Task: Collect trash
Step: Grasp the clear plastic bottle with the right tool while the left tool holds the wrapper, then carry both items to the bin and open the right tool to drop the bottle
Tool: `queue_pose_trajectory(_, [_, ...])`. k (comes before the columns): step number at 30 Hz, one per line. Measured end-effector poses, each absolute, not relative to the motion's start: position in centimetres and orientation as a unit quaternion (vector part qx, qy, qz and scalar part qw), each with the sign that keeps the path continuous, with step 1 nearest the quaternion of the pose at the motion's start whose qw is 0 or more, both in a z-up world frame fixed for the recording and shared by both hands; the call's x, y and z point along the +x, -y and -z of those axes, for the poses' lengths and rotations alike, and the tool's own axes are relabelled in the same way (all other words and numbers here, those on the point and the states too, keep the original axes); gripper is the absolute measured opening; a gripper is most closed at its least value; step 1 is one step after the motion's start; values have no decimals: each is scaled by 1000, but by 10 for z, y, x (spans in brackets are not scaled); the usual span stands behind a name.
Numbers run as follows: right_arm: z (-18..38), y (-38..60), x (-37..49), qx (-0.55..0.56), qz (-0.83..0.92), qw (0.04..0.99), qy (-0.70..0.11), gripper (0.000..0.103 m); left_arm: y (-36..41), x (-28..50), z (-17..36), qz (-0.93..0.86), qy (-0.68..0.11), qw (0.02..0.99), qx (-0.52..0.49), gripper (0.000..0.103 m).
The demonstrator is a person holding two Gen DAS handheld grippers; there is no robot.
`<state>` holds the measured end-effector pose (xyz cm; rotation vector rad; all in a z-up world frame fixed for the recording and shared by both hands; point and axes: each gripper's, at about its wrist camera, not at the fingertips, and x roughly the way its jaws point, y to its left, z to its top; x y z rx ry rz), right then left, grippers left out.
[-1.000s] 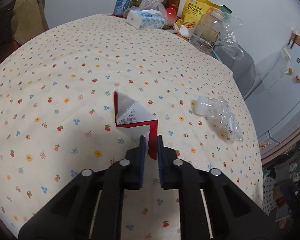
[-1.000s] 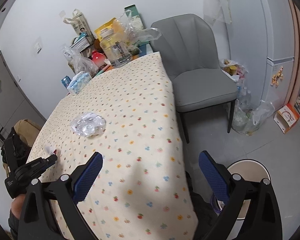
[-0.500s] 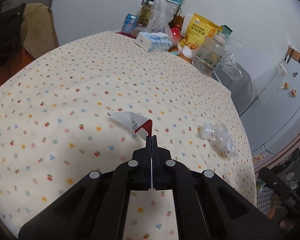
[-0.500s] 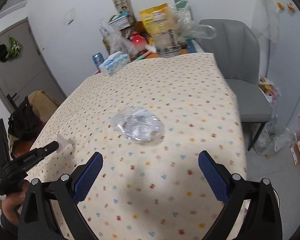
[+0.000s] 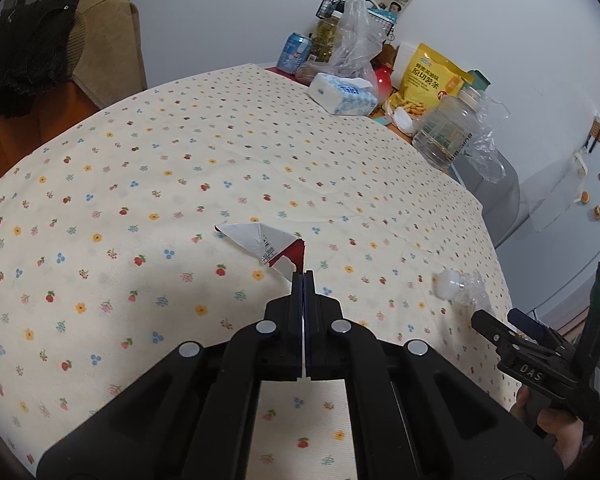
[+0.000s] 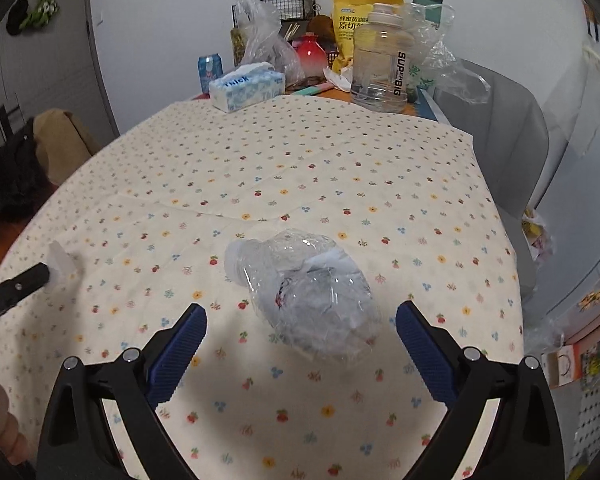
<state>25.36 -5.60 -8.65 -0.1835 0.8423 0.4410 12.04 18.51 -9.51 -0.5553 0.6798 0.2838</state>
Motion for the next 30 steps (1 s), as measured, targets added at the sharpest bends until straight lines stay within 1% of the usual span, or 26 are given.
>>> queue_pose_trajectory(1, [88,52,255,-95,-211,884,-406,91,-187,120,96,-138,-328,895,-270,1])
queue_pose_trajectory(3, [93,47,256,-107,-210,881,-410,85,-189,120,98,-139,-329,893,-273,1])
queue_pose_trajectory(5, [95,43,254,-127,-196,881,-412,56,-190,119,99,-137,-329,893,-274,1])
queue_pose_trajectory(6, [93,42,251,-138,-194,879,-412,46,-189,119,99,-136,-329,893,-274,1])
queue_pose_trajectory(7, [90,43,248,-137,-206,875,-416,44,-188,118,99,-135,-329,894,-274,1])
queue_pose_trajectory(8, [85,43,243,-137,-212,876,-412,38,-187,118,99,-134,-328,894,-273,1])
queue_pose_trajectory(11, [73,50,232,-129,-218,880,-403,32,-182,118,98,-130,-328,896,-272,2])
queue_pose_trajectory(23, [41,135,199,-2,-217,890,-400,31,-136,129,86,-87,-327,907,-250,1])
queue_pose_trajectory(30, [36,191,190,38,-182,902,-390,31,-96,141,80,-56,-332,913,-230,2])
